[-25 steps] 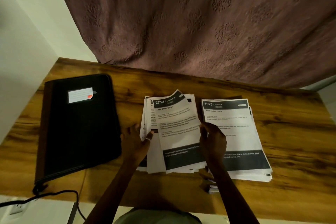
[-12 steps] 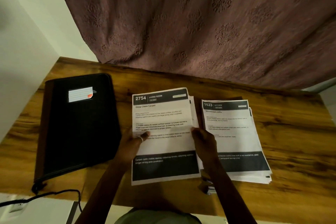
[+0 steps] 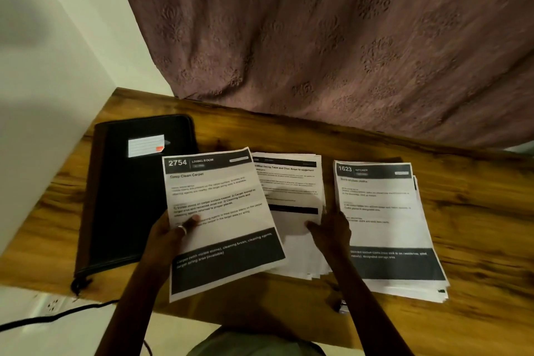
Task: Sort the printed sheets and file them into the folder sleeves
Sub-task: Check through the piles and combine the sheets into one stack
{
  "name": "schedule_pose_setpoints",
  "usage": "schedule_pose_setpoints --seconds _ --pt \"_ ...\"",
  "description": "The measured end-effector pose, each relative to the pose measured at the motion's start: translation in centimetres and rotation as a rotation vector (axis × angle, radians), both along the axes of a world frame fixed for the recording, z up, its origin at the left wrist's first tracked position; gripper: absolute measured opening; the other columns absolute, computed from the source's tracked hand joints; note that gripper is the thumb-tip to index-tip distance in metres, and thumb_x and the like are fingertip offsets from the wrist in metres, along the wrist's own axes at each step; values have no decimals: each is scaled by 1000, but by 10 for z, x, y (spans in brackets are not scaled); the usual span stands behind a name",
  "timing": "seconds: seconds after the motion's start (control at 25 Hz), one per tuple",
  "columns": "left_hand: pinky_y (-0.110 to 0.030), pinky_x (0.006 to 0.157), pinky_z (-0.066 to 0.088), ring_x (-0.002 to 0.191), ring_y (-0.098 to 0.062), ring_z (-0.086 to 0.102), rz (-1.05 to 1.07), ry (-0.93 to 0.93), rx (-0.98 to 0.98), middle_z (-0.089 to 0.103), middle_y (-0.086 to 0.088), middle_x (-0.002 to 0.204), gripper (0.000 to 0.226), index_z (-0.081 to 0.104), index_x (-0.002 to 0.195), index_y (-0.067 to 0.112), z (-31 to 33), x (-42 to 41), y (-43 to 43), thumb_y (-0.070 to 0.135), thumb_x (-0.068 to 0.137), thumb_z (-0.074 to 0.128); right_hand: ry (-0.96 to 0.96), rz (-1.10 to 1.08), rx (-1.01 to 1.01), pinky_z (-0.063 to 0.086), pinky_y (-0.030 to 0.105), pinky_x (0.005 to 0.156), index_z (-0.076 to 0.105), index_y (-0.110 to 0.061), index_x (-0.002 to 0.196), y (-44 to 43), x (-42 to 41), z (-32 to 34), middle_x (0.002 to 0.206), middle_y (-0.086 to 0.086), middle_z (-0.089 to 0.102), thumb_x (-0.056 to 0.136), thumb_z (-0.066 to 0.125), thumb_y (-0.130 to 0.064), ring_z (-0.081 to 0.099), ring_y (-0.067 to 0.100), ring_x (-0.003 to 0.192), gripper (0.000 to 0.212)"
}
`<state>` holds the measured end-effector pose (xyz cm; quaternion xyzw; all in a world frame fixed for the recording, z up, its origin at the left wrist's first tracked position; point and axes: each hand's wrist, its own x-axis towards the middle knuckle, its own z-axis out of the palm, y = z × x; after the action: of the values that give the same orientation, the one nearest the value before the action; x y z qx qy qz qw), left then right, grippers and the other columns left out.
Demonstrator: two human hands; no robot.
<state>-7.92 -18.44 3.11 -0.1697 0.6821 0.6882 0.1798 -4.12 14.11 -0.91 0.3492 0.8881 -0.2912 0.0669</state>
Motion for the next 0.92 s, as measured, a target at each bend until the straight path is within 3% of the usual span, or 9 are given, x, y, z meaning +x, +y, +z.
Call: schedule_pose_setpoints --seconds 0.16,0.44,0.68,0.84,0.92 --pt "-42 63 62 84 -35 74 1 0 -1 74 -14 102 26 58 119 13 1 1 -3 19 94 65 -8 -87 -75 51 35 90 65 -17 116 6 -5 5 112 4 69 88 70 -29 64 24 104 31" --pt "-47 68 61 85 -35 74 -4 -17 9 73 -15 105 30 58 120 12 0 -2 -3 22 93 66 202 9 33 50 40 93 64 -10 114 17 -1 25 112 11 67 96 60 -24 63 29 108 23" --pt "-36 62 61 85 -32 74 -46 -43 52 75 -12 101 26 61 117 13 11 -4 16 23 94 64 360 -91 -416 54 46 91 65 -20 109 23 2 53 111 1 64 93 65 -26 61 21 103 17" --pt "-39 68 62 91 -32 74 -129 -75 97 74 -13 106 29 61 120 11 13 -8 30 24 94 63 381 -91 -693 49 18 78 66 -18 110 5 5 80 111 -5 64 93 64 -17 60 8 100 17" --pt "-38 67 62 91 -33 74 -140 -89 108 75 -12 105 30 61 121 11 13 -9 35 25 94 63 368 -83 -773 50 19 83 68 -19 111 -8 5 80 116 -5 66 93 65 -17 61 11 107 19"
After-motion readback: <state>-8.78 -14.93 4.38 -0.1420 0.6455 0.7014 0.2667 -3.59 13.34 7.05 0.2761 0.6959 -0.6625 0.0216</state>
